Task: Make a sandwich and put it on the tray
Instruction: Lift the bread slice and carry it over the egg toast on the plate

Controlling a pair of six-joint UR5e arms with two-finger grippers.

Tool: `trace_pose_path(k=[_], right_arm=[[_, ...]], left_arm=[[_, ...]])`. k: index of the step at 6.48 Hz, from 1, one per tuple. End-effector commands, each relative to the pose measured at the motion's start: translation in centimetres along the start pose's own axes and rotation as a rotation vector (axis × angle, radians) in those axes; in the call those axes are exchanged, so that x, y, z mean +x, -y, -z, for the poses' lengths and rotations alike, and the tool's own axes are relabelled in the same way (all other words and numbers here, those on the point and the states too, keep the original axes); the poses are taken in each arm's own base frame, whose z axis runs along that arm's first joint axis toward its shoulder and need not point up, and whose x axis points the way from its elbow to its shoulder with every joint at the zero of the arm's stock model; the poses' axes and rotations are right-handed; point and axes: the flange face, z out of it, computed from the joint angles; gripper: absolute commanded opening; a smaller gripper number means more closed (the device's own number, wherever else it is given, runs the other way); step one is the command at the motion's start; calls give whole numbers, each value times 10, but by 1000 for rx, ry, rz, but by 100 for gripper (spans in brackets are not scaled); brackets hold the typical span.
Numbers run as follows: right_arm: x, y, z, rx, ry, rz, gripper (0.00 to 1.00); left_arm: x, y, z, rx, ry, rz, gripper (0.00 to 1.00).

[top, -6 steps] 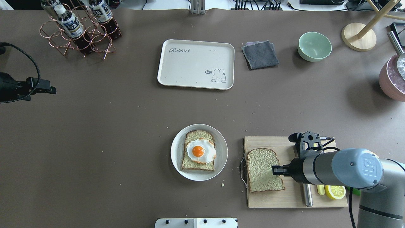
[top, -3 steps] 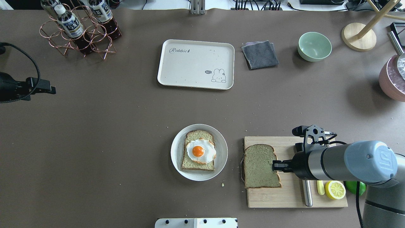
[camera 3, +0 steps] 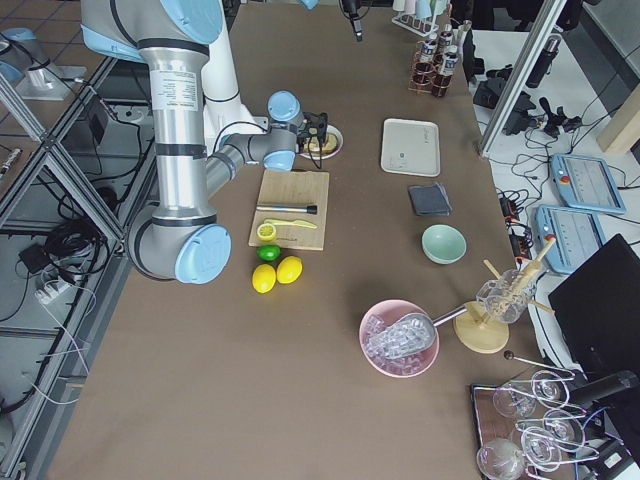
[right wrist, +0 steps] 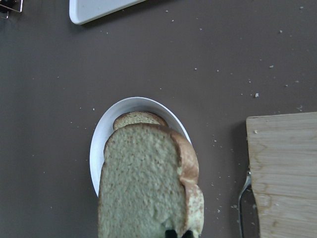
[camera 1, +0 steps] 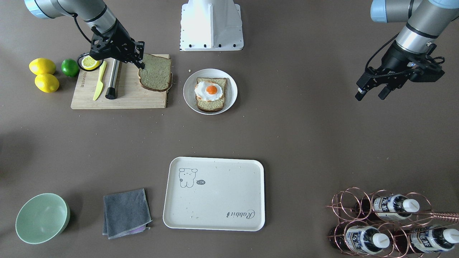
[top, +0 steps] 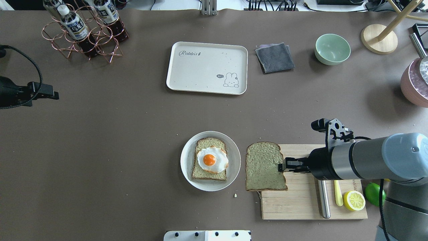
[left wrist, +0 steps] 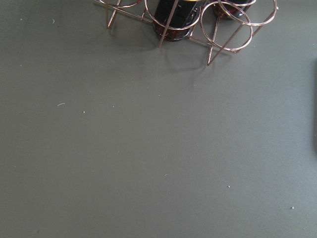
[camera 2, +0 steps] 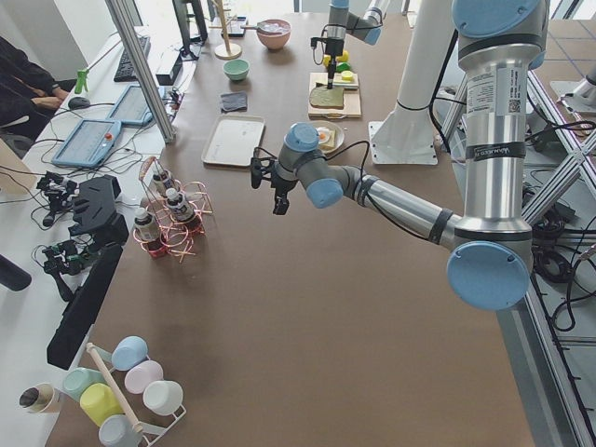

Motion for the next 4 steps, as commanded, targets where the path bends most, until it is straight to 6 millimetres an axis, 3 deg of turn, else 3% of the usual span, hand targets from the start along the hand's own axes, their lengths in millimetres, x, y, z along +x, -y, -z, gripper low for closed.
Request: trace_pose_path(k=[1, 2, 4], right_arm=[[-27, 3, -46, 13, 23, -10, 0], [-33, -8, -64, 18, 22, -3, 0], [-46, -4, -107, 53, 5, 4, 0]], left_arm=[[-3, 2, 0, 2, 5, 5, 96], [-5, 2, -1, 2, 7, 7, 96], [-9, 4, -8, -3, 18, 14, 96]])
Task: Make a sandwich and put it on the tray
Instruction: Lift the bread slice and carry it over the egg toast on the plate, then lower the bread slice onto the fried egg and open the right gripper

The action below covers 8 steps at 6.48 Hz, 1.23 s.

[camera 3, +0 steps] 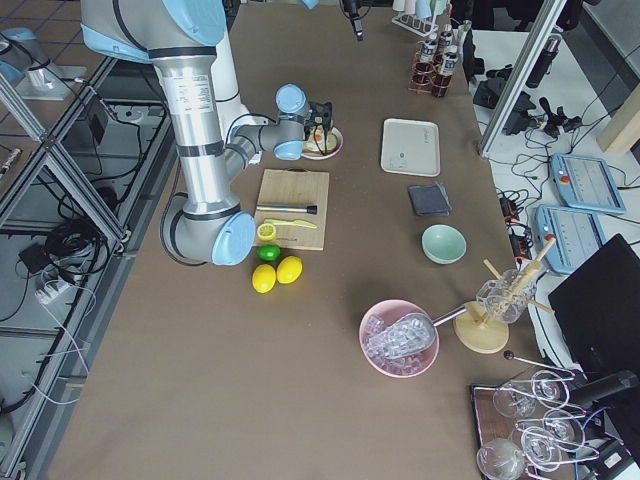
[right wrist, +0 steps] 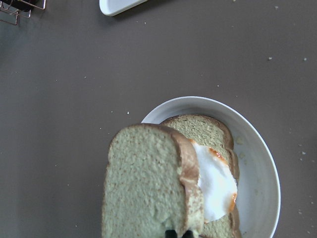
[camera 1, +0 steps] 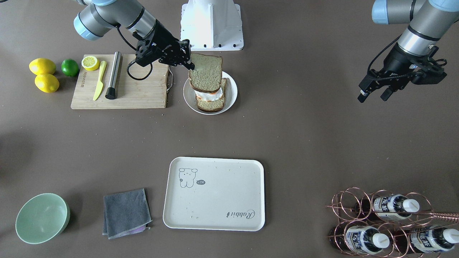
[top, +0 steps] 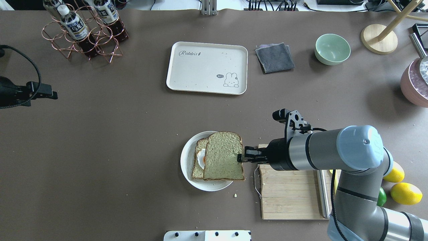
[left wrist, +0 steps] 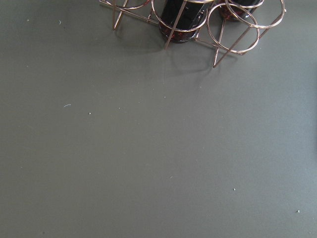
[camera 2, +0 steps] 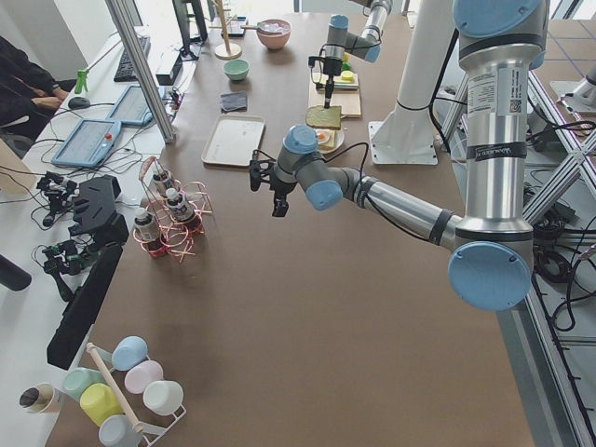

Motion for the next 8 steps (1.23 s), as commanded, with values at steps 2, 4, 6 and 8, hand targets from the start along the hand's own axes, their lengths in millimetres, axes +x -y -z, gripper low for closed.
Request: trace_pose_path(k=[2, 4, 6, 8], right_arm=[[12, 4, -42, 20, -58, 8, 0], [23, -1, -50, 10, -82, 36, 0], [22, -2, -46, 7, -76, 60, 33], [21, 12, -30, 40, -66, 57, 100]], left_arm=[[-3, 1, -4, -4, 7, 4, 96], [-1, 2, -4, -4, 4, 1, 95], [0, 2, -4, -8, -2, -7, 96], [2, 2, -3, -2, -5, -10, 97]])
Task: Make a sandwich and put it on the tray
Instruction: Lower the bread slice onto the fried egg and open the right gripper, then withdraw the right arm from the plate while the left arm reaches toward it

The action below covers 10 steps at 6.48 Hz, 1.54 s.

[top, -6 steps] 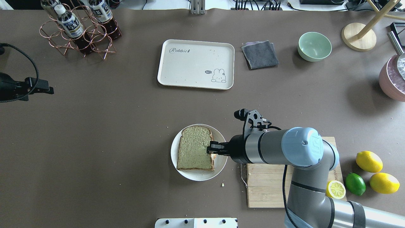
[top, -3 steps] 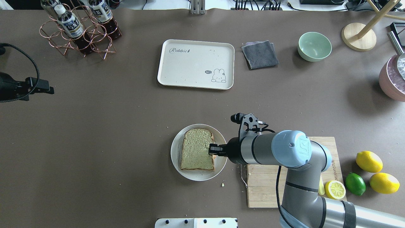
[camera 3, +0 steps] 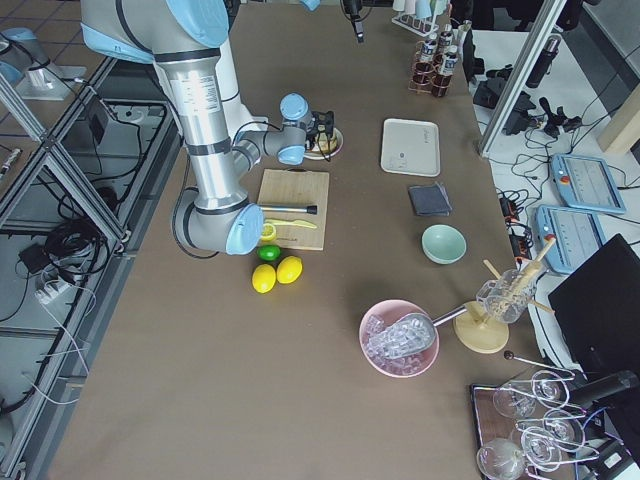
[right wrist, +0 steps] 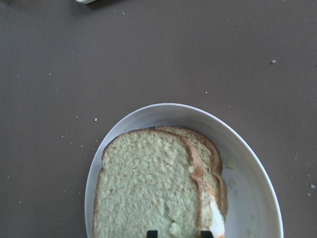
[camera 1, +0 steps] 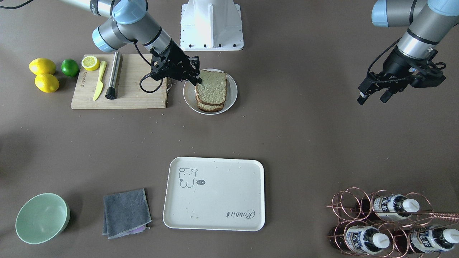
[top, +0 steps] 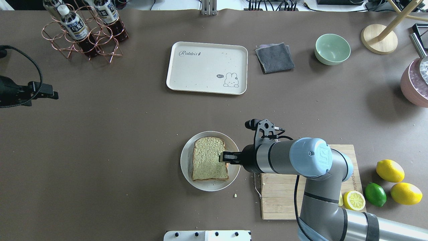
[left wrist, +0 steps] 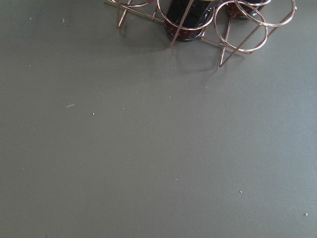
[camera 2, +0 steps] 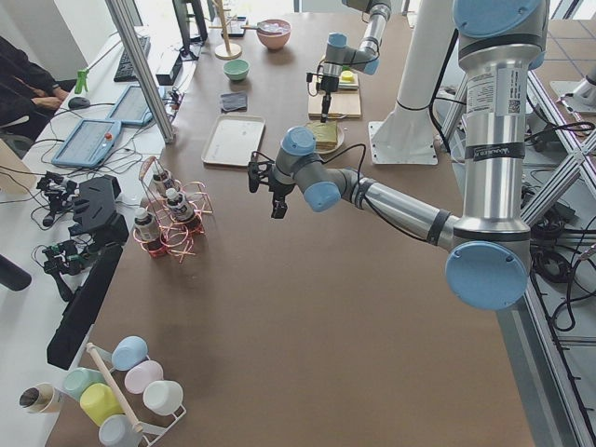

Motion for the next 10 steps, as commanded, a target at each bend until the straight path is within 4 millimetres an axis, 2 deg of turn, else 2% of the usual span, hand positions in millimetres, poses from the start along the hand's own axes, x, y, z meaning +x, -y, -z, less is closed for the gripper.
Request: trace_pose_path(k=[1, 2, 3, 4, 5, 6, 7, 8, 9, 10], right_arm=[[-8, 11, 22, 11, 32, 3, 100], [-9, 29, 38, -3, 42, -7, 100], [9, 63, 64, -17, 30, -32, 100], [38, 94, 99, -44, 12, -62, 100], [67, 114, 132, -49, -6, -97, 100], [112, 127, 174, -47, -42, -141, 100], [141, 147, 211, -33, -58, -184, 100], [174, 150, 234, -43, -85, -155, 100], [205, 150, 257, -56, -103, -129, 100], [227, 147, 274, -58, -119, -109, 100]], left_arm=[[6, -1, 2, 5, -10, -7, 97], [22, 3, 4, 9, -35, -10, 97], [38, 1, 4, 3, -60, 23, 97], [70, -7, 0, -17, -98, 65, 97], [107, -23, -8, -49, -137, 89, 97], [155, -41, -20, -75, -159, 124, 97], [198, -79, -43, -53, -141, 125, 97], [231, -98, -48, -54, -147, 112, 97], [237, -122, -59, -39, -135, 101, 97], [244, -143, -67, -36, -135, 84, 97]])
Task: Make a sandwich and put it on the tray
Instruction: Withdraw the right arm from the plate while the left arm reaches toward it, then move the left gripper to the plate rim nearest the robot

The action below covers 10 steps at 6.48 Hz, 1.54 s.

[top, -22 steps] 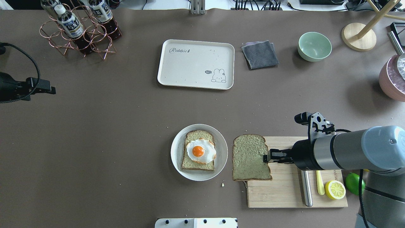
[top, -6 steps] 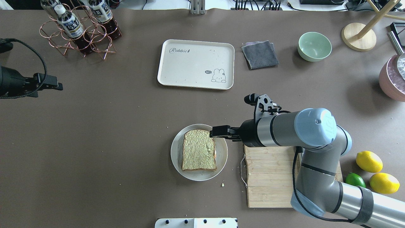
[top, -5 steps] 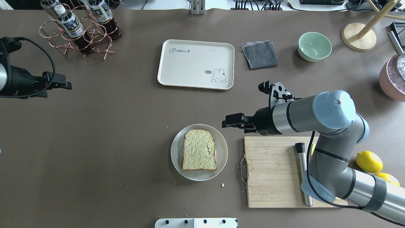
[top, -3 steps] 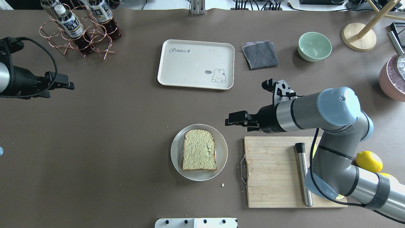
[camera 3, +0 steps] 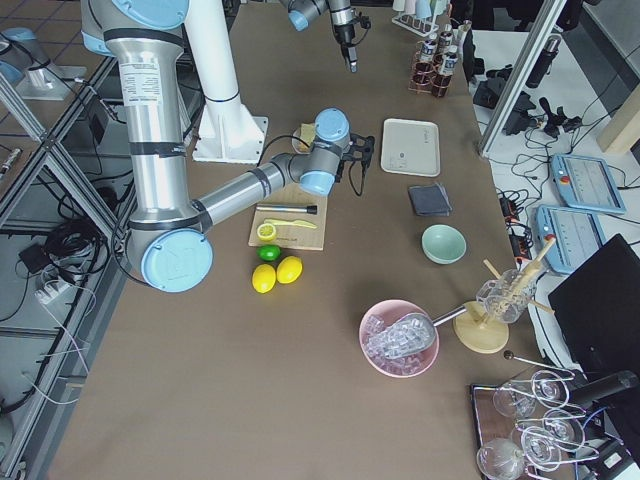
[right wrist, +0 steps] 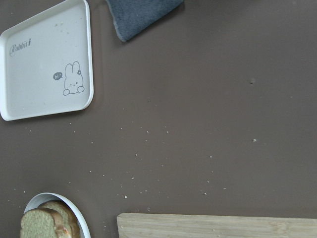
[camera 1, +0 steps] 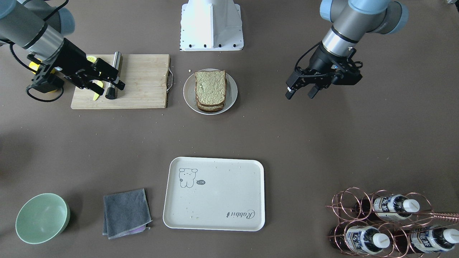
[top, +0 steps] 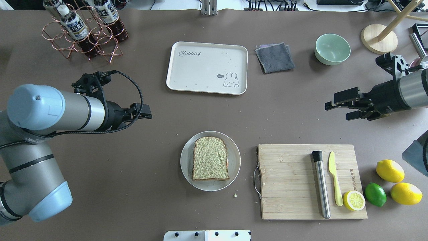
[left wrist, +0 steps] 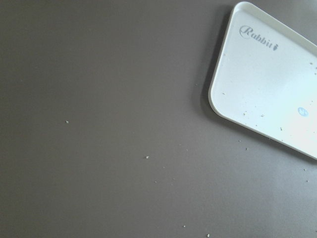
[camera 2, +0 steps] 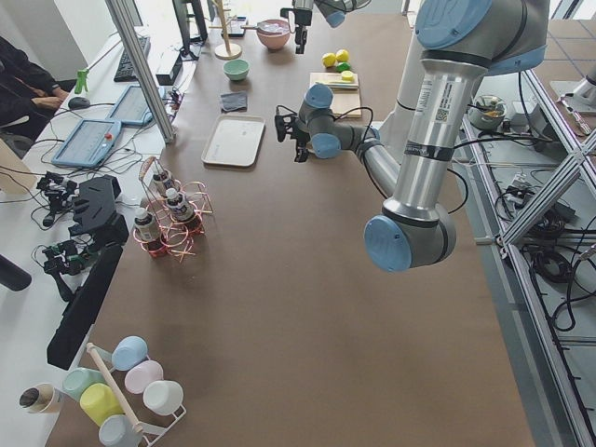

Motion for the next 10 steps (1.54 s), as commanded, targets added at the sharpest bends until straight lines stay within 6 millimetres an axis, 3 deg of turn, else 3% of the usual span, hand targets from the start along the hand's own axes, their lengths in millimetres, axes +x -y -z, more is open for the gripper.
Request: trace_pose_path(k=[1, 3, 4, 5, 7, 8, 10], right_arm=[[40, 1, 23, 3, -27, 18, 100], [60, 8, 16, 12, -20, 25, 100], [70, 8, 14, 16, -13, 32, 100], [72, 7, 15, 16, -14, 31, 100], [69, 6, 16, 16, -9, 32, 100], [69, 6, 15, 16, -10, 33, 100], [67, 7, 14, 14, -9, 35, 100]], left_arm=[[11, -56, -23, 13, 3, -10, 93], [22, -120, -45, 31, -2, -16, 73], [36, -150, -52, 42, -21, -40, 55], [34, -152, -59, 48, -9, -43, 48], [38, -156, -71, 50, 1, -37, 44], [54, -158, -79, 50, -10, -35, 44], [52, -155, -98, 58, 14, -39, 44]])
